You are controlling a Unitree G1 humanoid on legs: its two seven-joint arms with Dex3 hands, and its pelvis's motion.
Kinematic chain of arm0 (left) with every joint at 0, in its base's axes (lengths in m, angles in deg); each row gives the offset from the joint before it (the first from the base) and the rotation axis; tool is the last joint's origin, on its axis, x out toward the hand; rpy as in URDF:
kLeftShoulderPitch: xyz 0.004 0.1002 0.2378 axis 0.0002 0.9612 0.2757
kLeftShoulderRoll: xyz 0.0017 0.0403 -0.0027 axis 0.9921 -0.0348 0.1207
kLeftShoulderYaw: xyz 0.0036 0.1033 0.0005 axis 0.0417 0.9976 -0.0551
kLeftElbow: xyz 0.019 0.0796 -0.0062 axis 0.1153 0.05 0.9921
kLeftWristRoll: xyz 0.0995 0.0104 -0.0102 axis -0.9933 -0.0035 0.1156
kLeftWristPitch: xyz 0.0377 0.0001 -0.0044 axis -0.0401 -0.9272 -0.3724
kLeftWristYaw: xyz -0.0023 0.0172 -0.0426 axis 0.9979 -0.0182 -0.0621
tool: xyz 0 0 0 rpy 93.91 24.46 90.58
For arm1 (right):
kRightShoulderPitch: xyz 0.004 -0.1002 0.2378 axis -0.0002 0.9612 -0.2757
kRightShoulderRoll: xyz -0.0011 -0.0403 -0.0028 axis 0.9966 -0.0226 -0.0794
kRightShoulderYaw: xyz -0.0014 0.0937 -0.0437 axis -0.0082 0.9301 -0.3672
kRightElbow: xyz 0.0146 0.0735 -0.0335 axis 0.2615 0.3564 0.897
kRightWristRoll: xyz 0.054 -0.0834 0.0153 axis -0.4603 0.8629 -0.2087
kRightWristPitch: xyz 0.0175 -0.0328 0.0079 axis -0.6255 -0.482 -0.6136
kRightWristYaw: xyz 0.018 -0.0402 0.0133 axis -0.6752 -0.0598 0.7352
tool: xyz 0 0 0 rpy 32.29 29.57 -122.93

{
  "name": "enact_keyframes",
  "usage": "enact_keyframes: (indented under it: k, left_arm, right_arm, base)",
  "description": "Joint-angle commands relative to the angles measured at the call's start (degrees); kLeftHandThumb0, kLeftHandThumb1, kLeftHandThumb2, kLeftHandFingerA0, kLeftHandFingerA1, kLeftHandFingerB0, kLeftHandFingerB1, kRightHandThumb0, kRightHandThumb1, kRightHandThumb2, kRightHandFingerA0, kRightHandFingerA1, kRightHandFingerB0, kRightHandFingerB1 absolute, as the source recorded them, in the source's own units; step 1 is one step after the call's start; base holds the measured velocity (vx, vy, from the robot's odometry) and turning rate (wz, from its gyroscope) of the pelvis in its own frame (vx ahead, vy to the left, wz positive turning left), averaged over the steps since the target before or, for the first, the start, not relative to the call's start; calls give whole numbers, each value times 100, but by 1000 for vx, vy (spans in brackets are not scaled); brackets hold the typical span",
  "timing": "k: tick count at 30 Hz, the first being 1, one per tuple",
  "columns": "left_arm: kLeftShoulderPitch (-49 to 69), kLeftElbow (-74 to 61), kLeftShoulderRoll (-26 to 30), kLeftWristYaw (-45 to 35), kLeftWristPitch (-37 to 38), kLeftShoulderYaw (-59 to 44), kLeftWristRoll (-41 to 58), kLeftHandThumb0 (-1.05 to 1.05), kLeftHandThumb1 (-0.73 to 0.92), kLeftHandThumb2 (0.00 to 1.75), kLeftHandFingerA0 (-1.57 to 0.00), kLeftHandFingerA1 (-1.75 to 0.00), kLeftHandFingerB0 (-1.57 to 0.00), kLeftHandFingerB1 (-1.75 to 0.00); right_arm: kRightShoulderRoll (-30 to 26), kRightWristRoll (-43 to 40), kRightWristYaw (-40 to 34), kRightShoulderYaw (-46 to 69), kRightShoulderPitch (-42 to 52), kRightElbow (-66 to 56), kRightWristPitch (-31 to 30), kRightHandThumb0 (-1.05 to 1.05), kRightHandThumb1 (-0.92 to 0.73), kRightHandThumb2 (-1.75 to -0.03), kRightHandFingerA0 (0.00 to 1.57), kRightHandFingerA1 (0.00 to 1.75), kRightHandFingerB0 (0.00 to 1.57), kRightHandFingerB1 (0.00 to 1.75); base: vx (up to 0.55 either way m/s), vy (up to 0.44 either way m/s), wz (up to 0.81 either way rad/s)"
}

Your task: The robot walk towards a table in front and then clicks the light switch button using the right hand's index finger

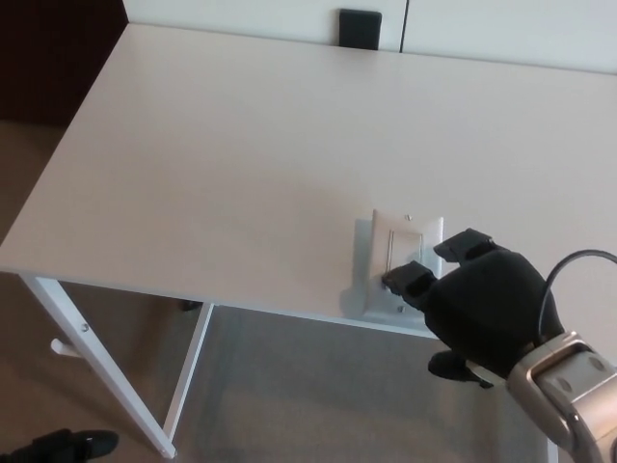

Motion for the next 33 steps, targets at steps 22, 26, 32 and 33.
enact_keyframes:
  k: [22,26,32,33]
  left_arm:
    - [-56,60,121,-16,131,48,-98,-41,47,81,-41,-53,-36,-49]
    - [-112,146,141,-77,153,20,-40,-40,46,81,-41,-54,-34,-48]
    - [-107,185,158,-82,162,35,-68,-41,47,82,-41,-54,-33,-48]
    - [-94,212,157,-89,203,46,-78,-40,47,82,-42,-54,-33,-48]
  right_arm:
    - [-752,-885,220,1369,740,-1074,569,-70,-60,-59,31,31,46,35]
    - [-662,-2045,575,2330,1523,-2501,504,-67,-57,-58,28,34,46,35]
    - [-616,-2987,506,3144,3089,-3731,894,-64,-56,-58,27,38,45,34]
    - [-594,-3177,483,3292,3495,-3880,1009,-64,-57,-58,27,38,44,34]
  base:
    - [0,0,0]
    - [0,0,0]
    - [0,0,0]
    - [0,0,0]
